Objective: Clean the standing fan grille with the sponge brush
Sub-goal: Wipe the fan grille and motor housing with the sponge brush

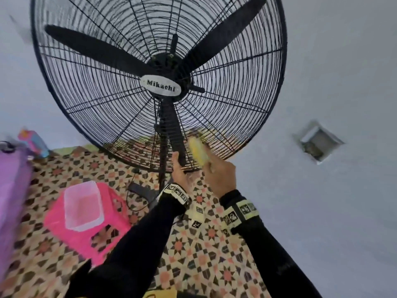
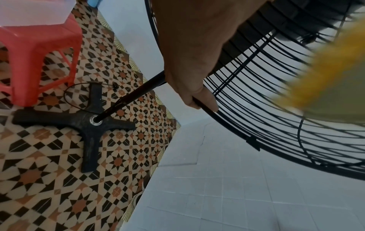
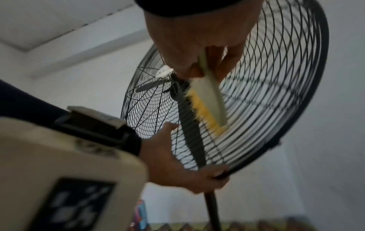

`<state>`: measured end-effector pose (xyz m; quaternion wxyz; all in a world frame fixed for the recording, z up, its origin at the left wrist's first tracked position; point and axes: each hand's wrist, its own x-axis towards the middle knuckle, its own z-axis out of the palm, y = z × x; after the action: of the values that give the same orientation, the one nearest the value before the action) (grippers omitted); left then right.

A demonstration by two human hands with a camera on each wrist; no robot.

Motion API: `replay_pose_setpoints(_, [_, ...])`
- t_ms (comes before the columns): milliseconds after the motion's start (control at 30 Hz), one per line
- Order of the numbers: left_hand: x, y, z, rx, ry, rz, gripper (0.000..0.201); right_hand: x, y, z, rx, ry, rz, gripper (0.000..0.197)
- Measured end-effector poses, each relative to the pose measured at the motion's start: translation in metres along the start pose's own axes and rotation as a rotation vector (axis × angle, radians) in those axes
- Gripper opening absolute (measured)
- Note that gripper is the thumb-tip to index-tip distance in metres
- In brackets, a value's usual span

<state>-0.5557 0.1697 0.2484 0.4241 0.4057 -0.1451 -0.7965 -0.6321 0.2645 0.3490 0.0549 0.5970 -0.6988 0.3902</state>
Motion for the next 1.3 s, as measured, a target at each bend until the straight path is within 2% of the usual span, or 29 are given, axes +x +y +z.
replay_pose_setpoints(33, [-0.001, -0.002, -0.004, 0.024, -0.002, -0.006, 0.085, -0.001, -0.003, 0.003, 0.006, -0.071, -0.01, 0.048])
replay_pose_setpoints(67, [0.003, -0.006, -0.008, 0.046, -0.008, -0.013, 0.091, 0.002, -0.005, 0.001, -0.004, -0.077, -0.036, 0.048])
replay_pose_setpoints(133, [0.021, -0.014, -0.016, 0.154, -0.081, 0.015, 0.114, 0.015, -0.006, -0.018, -0.01, 0.028, -0.071, 0.045])
replay_pose_setpoints(167, [0.022, -0.011, -0.016, 0.138, -0.073, -0.005, 0.116, 0.02, -0.005, -0.027, 0.007, 0.102, -0.061, 0.044])
replay_pose_setpoints(233, [0.008, 0.001, -0.009, 0.036, -0.049, -0.023, 0.09, 0.025, -0.005, -0.034, 0.062, 0.182, -0.001, 0.043])
replay_pose_setpoints(267, [-0.002, 0.008, -0.005, -0.01, -0.062, -0.019, 0.074, 0.025, -0.007, -0.029, 0.101, 0.158, 0.011, 0.044])
replay_pose_setpoints(333, [-0.007, 0.006, -0.004, -0.006, -0.056, 0.009, 0.045, 0.021, -0.013, -0.011, 0.158, -0.01, 0.013, 0.047])
replay_pose_setpoints(367, [-0.006, 0.005, -0.006, 0.028, -0.082, 0.021, 0.044, 0.018, -0.016, -0.002, 0.158, -0.112, 0.012, 0.048])
replay_pose_setpoints(400, [-0.009, 0.005, -0.007, 0.053, -0.096, 0.002, 0.05, 0.016, -0.017, 0.001, 0.13, -0.164, 0.005, 0.049])
replay_pose_setpoints(433, [-0.009, 0.005, -0.007, 0.041, -0.107, -0.008, 0.06, 0.018, -0.019, -0.001, 0.1, -0.154, 0.0, 0.049])
replay_pose_setpoints(500, [-0.003, 0.006, -0.007, -0.019, -0.118, -0.041, 0.09, 0.03, -0.019, -0.018, 0.071, -0.009, 0.028, 0.046])
replay_pose_setpoints(533, [-0.001, 0.005, -0.006, -0.038, -0.118, -0.033, 0.097, 0.034, -0.017, -0.026, 0.074, 0.069, 0.085, 0.045])
replay_pose_setpoints(600, [0.002, 0.005, -0.004, -0.057, -0.121, -0.028, 0.098, 0.039, -0.014, -0.028, 0.12, 0.166, 0.195, 0.046])
replay_pose_setpoints(633, [0.001, 0.007, -0.004, -0.092, -0.146, -0.027, 0.097, 0.038, -0.016, -0.022, 0.142, 0.146, 0.187, 0.047])
replay_pose_setpoints(733, [0.002, 0.002, -0.006, -0.066, -0.189, -0.042, 0.1, 0.023, -0.026, 0.0, 0.088, -0.101, 0.036, 0.05])
replay_pose_setpoints(767, [0.002, -0.001, -0.008, -0.053, -0.194, -0.063, 0.102, 0.024, -0.03, -0.002, 0.059, -0.123, 0.025, 0.048])
replay_pose_setpoints(833, [0.006, -0.002, -0.01, -0.06, -0.163, -0.062, 0.101, 0.038, -0.034, -0.017, 0.034, -0.044, 0.022, 0.045])
replay_pose_setpoints(933, [0.007, 0.001, -0.01, -0.102, -0.135, -0.012, 0.084, 0.06, -0.034, -0.028, 0.072, 0.102, 0.081, 0.043])
replay_pose_setpoints(1000, [0.009, -0.001, -0.009, -0.112, -0.134, 0.001, 0.079, 0.063, -0.038, -0.017, 0.087, 0.044, 0.069, 0.042])
replay_pose_setpoints(1067, [0.012, -0.005, -0.011, -0.076, -0.14, -0.013, 0.089, 0.056, -0.043, -0.001, 0.044, -0.081, -0.012, 0.045])
replay_pose_setpoints(1133, [0.016, -0.007, -0.014, -0.059, -0.128, -0.036, 0.095, 0.06, -0.044, -0.007, 0.015, -0.128, -0.026, 0.044])
replay_pose_setpoints(1200, [0.018, -0.008, -0.017, -0.051, -0.109, -0.027, 0.094, 0.071, -0.043, -0.024, -0.009, -0.061, -0.007, 0.042])
replay_pose_setpoints(1300, [0.019, -0.003, -0.014, -0.067, -0.102, -0.042, 0.084, 0.073, -0.039, -0.028, 0.068, 0.068, 0.115, 0.043])
